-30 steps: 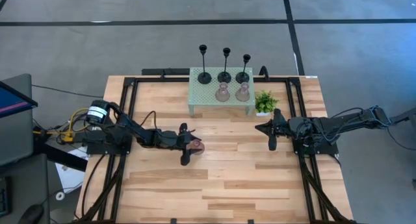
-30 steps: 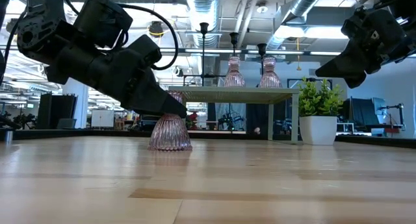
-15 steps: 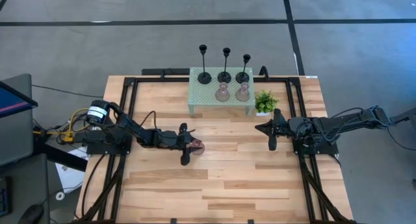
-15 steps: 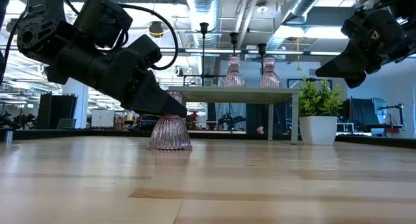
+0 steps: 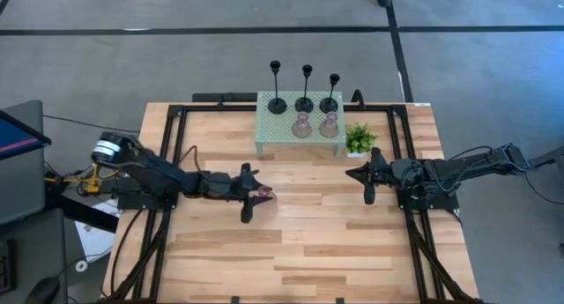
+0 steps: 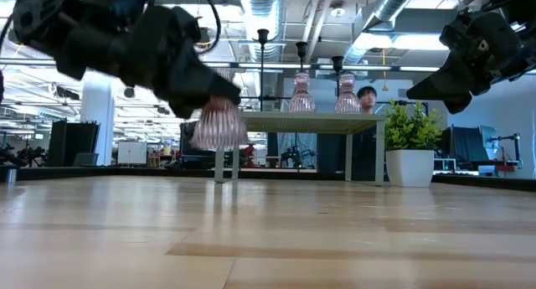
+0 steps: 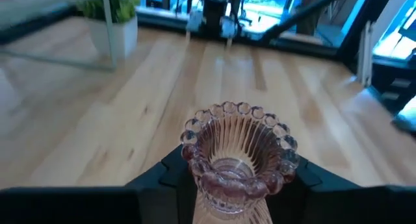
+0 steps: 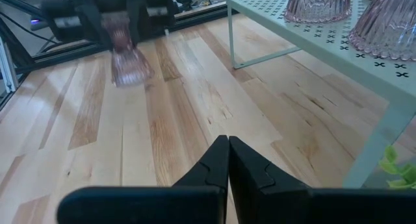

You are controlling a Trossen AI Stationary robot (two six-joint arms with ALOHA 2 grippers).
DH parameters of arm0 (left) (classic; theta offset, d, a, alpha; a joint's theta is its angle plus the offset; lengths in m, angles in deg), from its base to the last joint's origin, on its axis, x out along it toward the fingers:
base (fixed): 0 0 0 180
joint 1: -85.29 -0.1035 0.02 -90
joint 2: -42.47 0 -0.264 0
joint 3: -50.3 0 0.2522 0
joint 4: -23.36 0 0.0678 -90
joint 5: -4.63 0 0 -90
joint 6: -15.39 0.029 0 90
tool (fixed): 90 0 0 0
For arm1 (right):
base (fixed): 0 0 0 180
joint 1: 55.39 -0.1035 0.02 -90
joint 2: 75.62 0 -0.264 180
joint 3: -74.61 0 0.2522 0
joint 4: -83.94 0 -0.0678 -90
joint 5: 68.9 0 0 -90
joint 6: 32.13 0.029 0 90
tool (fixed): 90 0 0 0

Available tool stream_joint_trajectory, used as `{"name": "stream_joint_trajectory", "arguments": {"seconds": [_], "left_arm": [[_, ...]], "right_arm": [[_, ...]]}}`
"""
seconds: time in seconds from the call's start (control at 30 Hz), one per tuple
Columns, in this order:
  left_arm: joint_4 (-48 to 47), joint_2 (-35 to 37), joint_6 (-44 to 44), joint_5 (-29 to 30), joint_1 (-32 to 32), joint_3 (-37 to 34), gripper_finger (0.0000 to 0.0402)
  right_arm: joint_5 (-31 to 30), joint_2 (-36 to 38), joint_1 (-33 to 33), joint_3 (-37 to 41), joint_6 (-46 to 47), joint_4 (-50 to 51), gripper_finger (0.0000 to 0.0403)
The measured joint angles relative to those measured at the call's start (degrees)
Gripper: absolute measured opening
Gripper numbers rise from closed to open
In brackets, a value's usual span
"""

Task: Pick & Place candle stick holders
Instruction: Put the pink candle holder on the shelf aligned with the pink candle holders

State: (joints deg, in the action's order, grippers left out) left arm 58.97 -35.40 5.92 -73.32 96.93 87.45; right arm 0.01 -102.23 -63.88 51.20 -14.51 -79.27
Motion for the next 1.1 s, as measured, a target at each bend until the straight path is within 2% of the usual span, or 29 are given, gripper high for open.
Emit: {"name": "stream_joint_trajectory", "arguments": {"seconds": [0.13,0.27,0.4,0.53,0.7,0.9,1.1], "left_arm": [[-10.29,7.16,0.10,0.35,-0.45,3.06,0.0138],[-23.21,12.01,2.08,0.40,-1.93,9.38,0.0130],[-32.34,13.86,6.02,0.18,-4.98,16.79,0.0137],[-37.50,13.81,9.33,0.24,-9.98,22.95,0.0138],[-37.82,13.36,9.72,-2.08,-17.86,26.31,0.0132],[-37.80,13.12,7.65,-5.73,-27.01,26.82,0.0140],[-35.46,9.55,5.57,-10.87,-32.56,26.89,0.0134]], "right_arm": [[0.00,0.00,0.00,0.00,-0.01,0.00,0.0000],[0.00,0.00,0.00,0.00,0.00,0.02,0.0000],[0.00,0.00,0.00,0.00,0.01,0.02,0.0000],[0.02,0.00,0.00,0.00,0.29,0.08,0.0000],[0.02,0.00,-0.07,0.00,0.45,0.11,0.0000],[0.02,0.00,-0.07,0.00,0.45,0.11,0.0000],[0.02,0.00,-0.07,0.00,0.45,0.10,0.0000]]}}
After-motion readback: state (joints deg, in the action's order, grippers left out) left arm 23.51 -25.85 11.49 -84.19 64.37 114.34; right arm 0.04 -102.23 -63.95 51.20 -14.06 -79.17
